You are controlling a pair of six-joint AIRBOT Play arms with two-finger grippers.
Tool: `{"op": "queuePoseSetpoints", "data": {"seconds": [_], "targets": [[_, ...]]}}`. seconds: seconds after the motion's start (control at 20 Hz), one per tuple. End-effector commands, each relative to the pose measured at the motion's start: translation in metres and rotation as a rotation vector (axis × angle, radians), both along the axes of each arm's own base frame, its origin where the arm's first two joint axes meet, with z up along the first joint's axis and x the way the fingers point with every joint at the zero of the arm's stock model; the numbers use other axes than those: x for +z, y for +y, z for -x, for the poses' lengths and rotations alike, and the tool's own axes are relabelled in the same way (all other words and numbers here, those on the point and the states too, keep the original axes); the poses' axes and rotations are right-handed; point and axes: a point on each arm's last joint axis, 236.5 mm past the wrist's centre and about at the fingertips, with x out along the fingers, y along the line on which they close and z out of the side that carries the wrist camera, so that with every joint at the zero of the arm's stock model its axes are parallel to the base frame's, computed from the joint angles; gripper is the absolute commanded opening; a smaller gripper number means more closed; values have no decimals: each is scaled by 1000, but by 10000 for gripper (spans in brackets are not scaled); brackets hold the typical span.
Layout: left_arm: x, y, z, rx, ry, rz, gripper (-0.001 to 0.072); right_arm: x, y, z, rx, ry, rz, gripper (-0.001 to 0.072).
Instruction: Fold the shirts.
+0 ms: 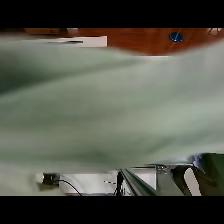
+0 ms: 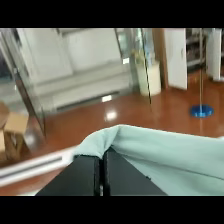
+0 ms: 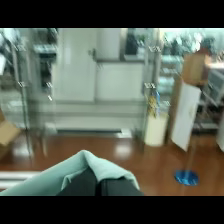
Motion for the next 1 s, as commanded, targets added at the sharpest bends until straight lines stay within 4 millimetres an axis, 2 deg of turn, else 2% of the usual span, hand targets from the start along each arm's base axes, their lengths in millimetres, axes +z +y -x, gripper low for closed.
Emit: {"op": "queuePoseSetpoints", "data": {"seconds": [0.0, 0.05, 0.1, 0.15, 0.2, 0.3, 0.4, 0.5, 0.65, 0.7, 0.8, 0.95], "targets": [[-56, 4, 17, 40, 236, 19, 16, -68, -2, 24, -43, 289, 3, 29], [-68, -2, 20, 15, 295, 37, 16, -85, 7, 27, -5, 364, 10, 28], [-70, -10, 21, -19, 313, 63, 16, -99, 10, 31, 15, 430, 10, 28], [-70, -13, 20, -37, 322, 70, 15, -110, 11, 31, 27, 483, 5, 28], [-72, -11, 13, -36, 342, 79, 15, -112, 8, 28, 26, 492, 7, 28], [-92, -3, -8, -38, 437, 115, 16, -125, -4, 14, 25, 553, -15, 28], [-133, 8, -38, -46, 597, 161, 16, -154, -20, -10, 26, 669, -47, 28], [-195, 20, -73, -68, 803, 208, 16, -201, -35, -47, 53, 833, -95, 28], [-284, 42, -141, -60, 975, 340, 16, -258, -53, -134, 115, 956, -233, 28], [-308, 44, -165, -72, 1001, 395, 17, -279, -57, -159, 143, 1008, -283, 28], [-350, 39, -212, -126, 1037, 490, 17, -326, -53, -204, 228, 1115, -385, 28], [-410, 29, -276, -140, 1113, 555, 18, -390, -48, -266, 264, 1171, -403, 28]]}}
